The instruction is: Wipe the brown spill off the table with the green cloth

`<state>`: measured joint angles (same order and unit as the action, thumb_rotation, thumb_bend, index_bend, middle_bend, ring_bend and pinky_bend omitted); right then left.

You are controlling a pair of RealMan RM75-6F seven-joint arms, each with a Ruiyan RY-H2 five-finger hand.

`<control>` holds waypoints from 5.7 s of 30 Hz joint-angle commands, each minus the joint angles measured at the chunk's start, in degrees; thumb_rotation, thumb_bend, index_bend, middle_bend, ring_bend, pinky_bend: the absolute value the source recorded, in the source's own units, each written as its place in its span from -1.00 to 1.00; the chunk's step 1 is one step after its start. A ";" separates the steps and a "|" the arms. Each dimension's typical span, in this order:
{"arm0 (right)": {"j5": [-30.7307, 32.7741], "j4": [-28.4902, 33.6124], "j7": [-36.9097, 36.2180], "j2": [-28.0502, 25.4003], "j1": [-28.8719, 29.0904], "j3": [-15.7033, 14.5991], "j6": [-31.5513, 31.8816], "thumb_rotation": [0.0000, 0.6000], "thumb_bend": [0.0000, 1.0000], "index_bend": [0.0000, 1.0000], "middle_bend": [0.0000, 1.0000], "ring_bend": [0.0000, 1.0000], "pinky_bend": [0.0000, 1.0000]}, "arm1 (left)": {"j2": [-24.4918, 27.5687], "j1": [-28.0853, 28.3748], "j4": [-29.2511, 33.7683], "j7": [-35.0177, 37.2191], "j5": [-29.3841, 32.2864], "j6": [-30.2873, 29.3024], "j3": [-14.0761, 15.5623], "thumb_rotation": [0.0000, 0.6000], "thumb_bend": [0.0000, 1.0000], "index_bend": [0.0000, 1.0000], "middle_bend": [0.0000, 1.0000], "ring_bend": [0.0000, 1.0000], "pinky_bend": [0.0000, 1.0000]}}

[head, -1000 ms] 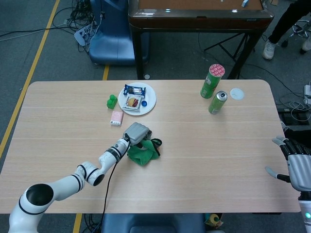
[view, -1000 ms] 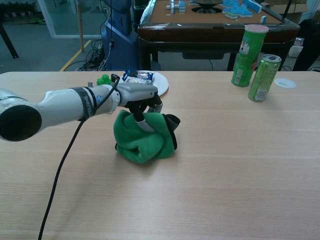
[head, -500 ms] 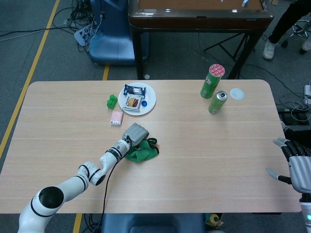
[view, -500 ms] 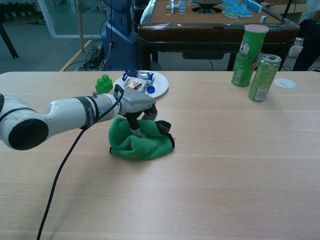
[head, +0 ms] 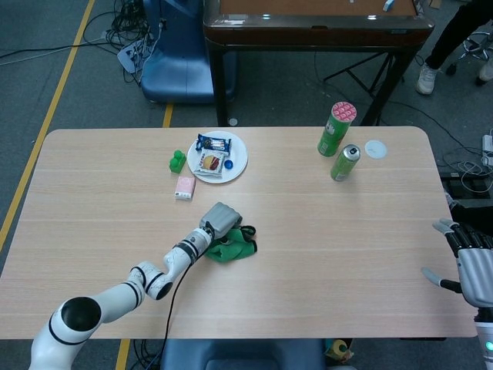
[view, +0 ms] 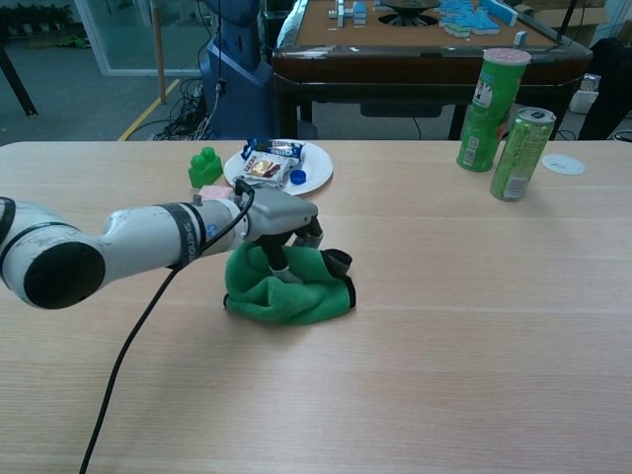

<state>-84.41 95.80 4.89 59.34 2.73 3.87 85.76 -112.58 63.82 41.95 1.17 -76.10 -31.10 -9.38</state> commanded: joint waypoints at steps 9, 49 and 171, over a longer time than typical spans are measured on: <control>0.18 0.30 0.44 -0.08 -0.02 0.08 -0.08 1.00 -0.68 -0.57 -0.57 -0.66 -0.57 | -2.10 2.48 0.22 0.93 -0.96 0.24 -0.67 1.00 -0.58 0.08 0.24 0.32 0.83; -0.22 1.30 1.15 -0.27 0.22 0.19 0.00 1.00 -0.68 -0.57 -0.57 -0.66 -0.57 | -6.45 1.08 -12.29 -7.75 3.99 -0.89 -3.77 1.00 -0.58 0.06 0.22 0.29 0.83; -6.82 -3.34 -3.66 1.54 7.07 -1.70 -6.07 1.00 -0.66 -0.57 -0.56 -0.66 -0.57 | 45.27 -55.92 55.01 -13.26 2.32 -60.80 8.23 1.00 -0.63 -0.85 -1.00 -0.98 -0.55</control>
<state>-91.24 92.47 1.22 60.87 9.80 2.17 79.70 -67.30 8.02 96.84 -12.11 -73.66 -91.86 -1.23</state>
